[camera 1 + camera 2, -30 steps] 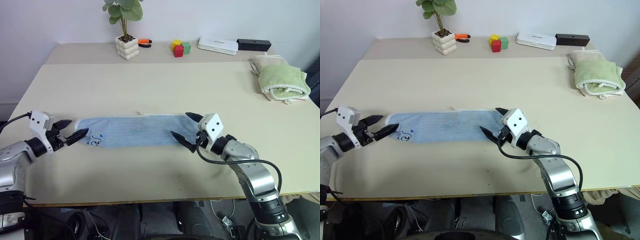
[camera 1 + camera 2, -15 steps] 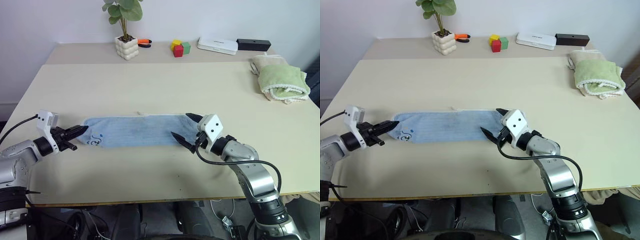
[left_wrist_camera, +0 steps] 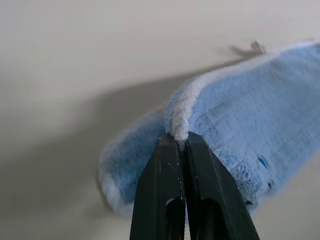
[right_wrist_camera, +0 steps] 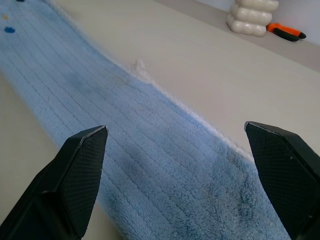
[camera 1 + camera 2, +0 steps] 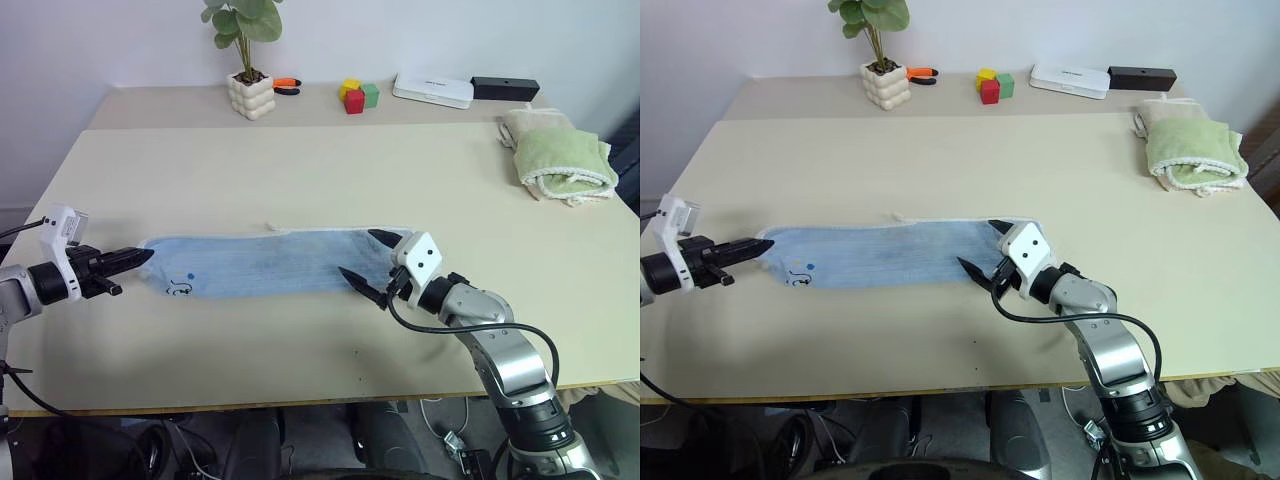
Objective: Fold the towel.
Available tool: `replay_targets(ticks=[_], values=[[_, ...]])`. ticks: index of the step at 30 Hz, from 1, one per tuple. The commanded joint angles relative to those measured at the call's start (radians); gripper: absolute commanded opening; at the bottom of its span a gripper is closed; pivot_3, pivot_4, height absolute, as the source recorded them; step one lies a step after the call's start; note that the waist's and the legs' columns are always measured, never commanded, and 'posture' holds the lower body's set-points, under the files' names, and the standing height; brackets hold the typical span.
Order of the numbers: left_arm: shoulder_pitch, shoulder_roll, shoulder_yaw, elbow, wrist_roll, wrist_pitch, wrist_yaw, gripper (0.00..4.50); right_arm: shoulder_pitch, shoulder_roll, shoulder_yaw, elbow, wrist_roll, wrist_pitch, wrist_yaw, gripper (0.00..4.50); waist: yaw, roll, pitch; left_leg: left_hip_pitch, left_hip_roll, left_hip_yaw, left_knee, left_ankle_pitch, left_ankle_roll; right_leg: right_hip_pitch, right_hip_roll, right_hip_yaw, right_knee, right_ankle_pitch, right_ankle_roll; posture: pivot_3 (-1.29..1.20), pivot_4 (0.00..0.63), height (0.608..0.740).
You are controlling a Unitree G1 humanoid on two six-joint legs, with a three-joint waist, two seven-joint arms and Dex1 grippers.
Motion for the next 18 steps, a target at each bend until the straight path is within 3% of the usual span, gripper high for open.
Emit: replay_targets(ticks=[1,7,8,16,18], values=[[-0.019,0.018,-0.013,0.004,0.014,-0.024,-0.029,0.99,-0.004,0.010,0.003,-0.021,0.002,-0.021,-0.004,4.50,0.000,0.000,0.000,0.000,0.000,0.000,0.000,0.000,0.000,0.000,0.000,0.000,0.000,0.000,0.000,0.00,0.150,0.740],[-0.063,0.011,-0.006,0.080,0.054,-0.087,0.002,4.11,-0.007,0.008,0.001,-0.020,0.004,-0.019,-0.005,4.50,0.001,0.000,0.000,0.000,0.000,0.000,0.000,0.000,0.000,0.000,0.000,0.000,0.000,0.000,0.000,0.00,0.150,0.740],[-0.070,0.016,-0.002,0.093,0.062,-0.097,0.008,4.44,-0.007,0.008,0.000,-0.020,0.004,-0.019,-0.005,4.50,0.000,0.000,0.000,0.000,0.000,0.000,0.000,0.000,0.000,0.000,0.000,0.000,0.000,0.000,0.000,0.00,0.150,0.740],[-0.179,0.041,0.073,0.173,0.052,-0.125,0.061,4.44,-0.037,0.039,-0.043,-0.019,0.056,0.015,-0.029,4.50,0.001,0.000,0.000,0.000,0.000,0.000,0.000,0.000,0.000,0.000,0.000,0.000,0.000,0.001,0.002,0.00,0.150,0.740],[-0.247,0.023,0.108,0.173,0.012,-0.079,0.106,3.94,-0.055,0.062,-0.072,-0.021,0.083,0.035,-0.052,4.50,0.003,-0.002,0.001,-0.001,0.000,-0.001,0.001,0.000,0.000,0.000,0.000,-0.001,0.000,0.001,0.003,0.00,0.150,0.740]])
